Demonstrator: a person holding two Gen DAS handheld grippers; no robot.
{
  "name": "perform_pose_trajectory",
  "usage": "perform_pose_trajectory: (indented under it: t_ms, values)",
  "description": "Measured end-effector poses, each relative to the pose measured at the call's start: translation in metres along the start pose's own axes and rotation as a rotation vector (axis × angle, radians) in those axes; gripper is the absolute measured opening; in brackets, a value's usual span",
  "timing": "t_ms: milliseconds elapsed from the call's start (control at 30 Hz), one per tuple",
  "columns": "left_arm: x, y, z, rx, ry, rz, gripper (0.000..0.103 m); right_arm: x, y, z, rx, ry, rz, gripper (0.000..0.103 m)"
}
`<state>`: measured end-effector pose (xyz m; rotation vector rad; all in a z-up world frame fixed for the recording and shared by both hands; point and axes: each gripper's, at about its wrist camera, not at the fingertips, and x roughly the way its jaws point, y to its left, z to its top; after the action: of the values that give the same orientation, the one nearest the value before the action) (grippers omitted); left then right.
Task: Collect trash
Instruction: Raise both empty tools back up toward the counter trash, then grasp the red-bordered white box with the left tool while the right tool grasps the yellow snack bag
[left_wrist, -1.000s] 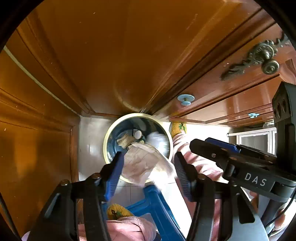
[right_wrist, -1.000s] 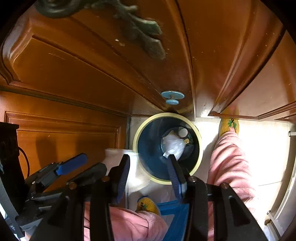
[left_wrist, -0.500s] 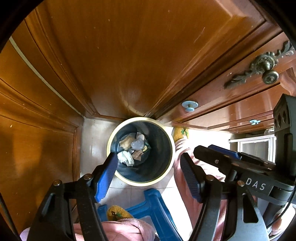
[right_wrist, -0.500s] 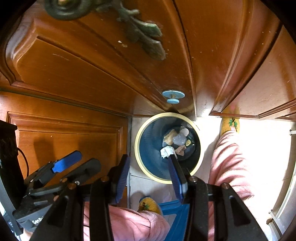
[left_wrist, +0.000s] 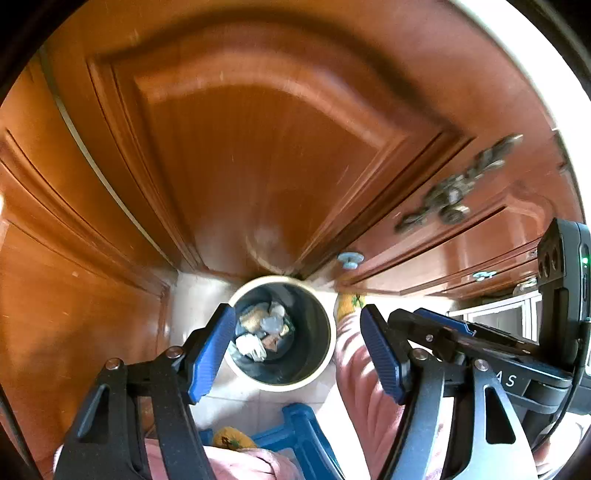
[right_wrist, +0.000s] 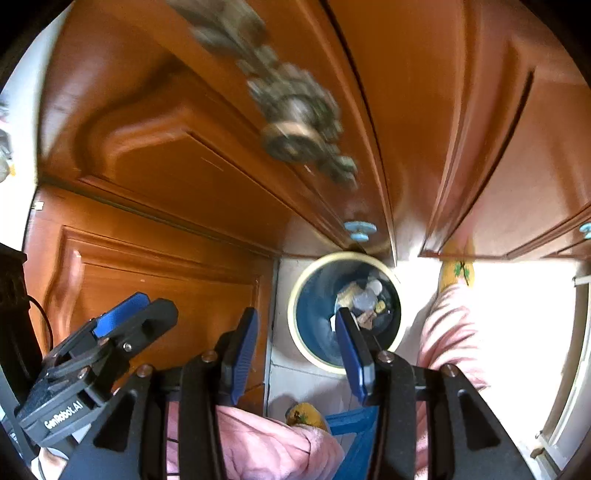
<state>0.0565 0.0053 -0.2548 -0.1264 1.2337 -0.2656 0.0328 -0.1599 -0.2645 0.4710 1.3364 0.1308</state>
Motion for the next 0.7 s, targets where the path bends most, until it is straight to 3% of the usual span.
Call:
perform_pose_trajectory:
  t_ms: [367, 700]
  values:
    - [-0.093, -0.015, 0.009, 0.082, -0.141, -0.018, 0.069, -0.082, 0.04, 0.0, -0.117, -0.144, 0.033, 0.043]
    - [-0.187, -0.046, 0.056, 0.187, -0.288, -0.033, 0.069, -0.173, 0.079, 0.028, -0.22, -0.274, 0.068, 0.043]
